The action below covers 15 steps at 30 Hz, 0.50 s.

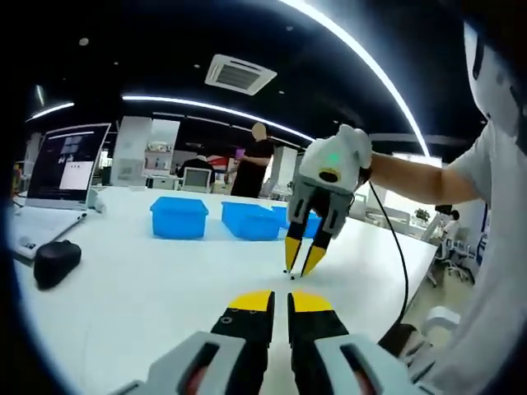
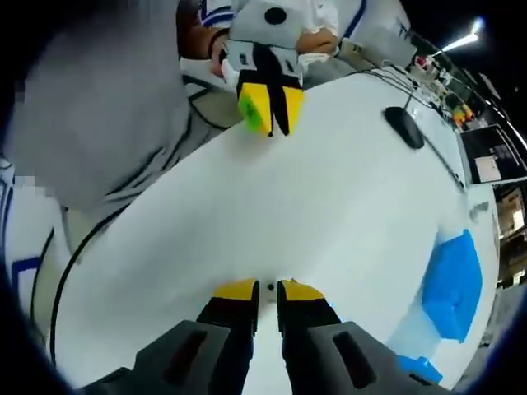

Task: Pick up the resistors one by one and place each resistor into its matching bin, sorting the parts by color and model until every resistor is separated into the correct bin for its type

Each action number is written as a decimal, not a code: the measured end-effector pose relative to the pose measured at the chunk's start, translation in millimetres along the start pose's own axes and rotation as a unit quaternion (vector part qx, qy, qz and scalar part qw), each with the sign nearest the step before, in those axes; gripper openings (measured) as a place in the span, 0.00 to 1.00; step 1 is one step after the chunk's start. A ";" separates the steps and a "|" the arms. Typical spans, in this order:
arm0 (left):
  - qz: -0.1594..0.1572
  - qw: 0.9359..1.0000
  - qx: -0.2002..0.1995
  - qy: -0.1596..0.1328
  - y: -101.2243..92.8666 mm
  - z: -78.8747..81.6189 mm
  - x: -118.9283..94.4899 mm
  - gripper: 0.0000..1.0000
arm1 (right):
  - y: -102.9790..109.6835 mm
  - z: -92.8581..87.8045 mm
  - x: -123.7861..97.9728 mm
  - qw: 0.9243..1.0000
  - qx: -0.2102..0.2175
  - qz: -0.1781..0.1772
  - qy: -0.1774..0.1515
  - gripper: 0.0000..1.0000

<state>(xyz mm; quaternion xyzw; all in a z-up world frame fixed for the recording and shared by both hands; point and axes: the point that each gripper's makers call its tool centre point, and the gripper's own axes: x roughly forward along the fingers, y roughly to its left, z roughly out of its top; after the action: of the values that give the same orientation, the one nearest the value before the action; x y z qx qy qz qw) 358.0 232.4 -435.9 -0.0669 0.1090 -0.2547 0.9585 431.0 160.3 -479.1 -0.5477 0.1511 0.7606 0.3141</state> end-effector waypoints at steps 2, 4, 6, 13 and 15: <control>0.001 1.000 0.000 0.000 0.8 -0.1 -1.0 0.10 | -0.7 -1.9 0.5 1.000 0.000 0.005 0.004 0.11; 0.002 1.000 -0.001 0.000 1.7 -0.4 -1.5 0.10 | -2.5 -3.5 2.6 1.000 0.002 0.007 0.006 0.10; 0.002 1.000 -0.002 0.001 2.1 -0.6 -1.5 0.10 | 0.4 -6.4 5.5 1.000 0.008 0.016 0.011 0.05; 0.000 1.000 -0.003 -0.001 2.2 -1.1 -0.9 0.10 | -9.0 1.0 -1.4 0.999 0.028 -0.005 -0.022 0.05; -0.001 1.000 -0.003 0.001 2.5 -2.0 -0.6 0.10 | -12.1 3.9 -4.1 0.999 0.032 -0.013 -0.031 0.05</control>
<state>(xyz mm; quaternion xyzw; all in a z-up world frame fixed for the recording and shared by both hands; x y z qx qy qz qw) 358.2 234.7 -438.2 -0.0695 0.1106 -0.2551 0.9581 436.8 170.4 -472.6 -0.5152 0.1587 0.7678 0.3462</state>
